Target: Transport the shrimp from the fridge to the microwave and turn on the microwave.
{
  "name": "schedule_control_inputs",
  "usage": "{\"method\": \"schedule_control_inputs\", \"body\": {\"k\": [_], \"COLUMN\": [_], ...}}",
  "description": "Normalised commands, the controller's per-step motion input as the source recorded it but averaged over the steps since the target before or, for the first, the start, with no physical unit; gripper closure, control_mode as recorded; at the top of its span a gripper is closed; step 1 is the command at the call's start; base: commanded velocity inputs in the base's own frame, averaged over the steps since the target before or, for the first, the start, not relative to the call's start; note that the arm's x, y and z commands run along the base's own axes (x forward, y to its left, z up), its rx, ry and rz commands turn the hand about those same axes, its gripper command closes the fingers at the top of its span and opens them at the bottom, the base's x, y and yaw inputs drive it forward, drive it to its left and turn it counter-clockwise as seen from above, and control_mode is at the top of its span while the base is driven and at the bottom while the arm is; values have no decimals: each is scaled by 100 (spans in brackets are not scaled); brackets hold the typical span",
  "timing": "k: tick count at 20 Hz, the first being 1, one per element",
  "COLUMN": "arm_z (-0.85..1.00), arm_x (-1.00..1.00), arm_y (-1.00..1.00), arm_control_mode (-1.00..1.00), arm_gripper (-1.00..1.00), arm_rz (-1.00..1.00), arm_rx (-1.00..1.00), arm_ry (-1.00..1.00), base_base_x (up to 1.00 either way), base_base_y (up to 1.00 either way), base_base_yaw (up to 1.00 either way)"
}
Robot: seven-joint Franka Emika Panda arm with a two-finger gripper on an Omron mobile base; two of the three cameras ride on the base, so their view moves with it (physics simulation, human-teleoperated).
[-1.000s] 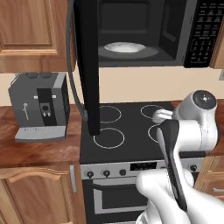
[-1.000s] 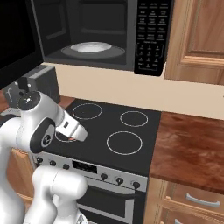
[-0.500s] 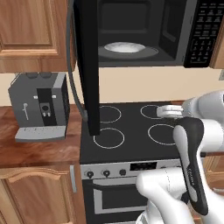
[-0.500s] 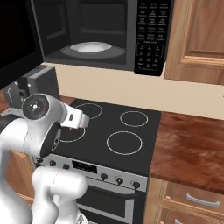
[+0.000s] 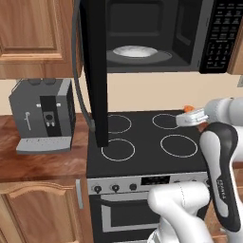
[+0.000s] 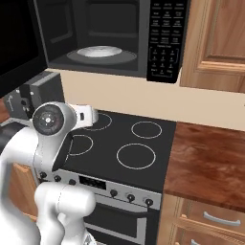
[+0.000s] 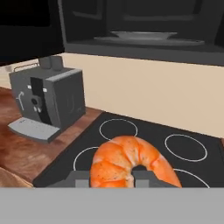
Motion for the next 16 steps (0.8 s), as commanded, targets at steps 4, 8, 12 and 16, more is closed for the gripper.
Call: {"method": "schedule_control_inputs", "body": {"k": [4, 8, 12, 16], "arm_z": [69, 76, 73, 60], "arm_x": [0, 0, 2, 12], "arm_y": [22, 33, 21, 12], "arm_control_mode": [-100, -100, -100, -100], "arm_gripper": [100, 100, 100, 100], "arm_rz": [17, 14, 8, 5], "arm_rx": [-27, -25, -16, -10], "arm_ry": [0, 2, 2, 1], "base_base_x": [0, 0, 0, 0], "base_base_y": [0, 0, 0, 0], "base_base_yaw": [0, 0, 0, 0]}}
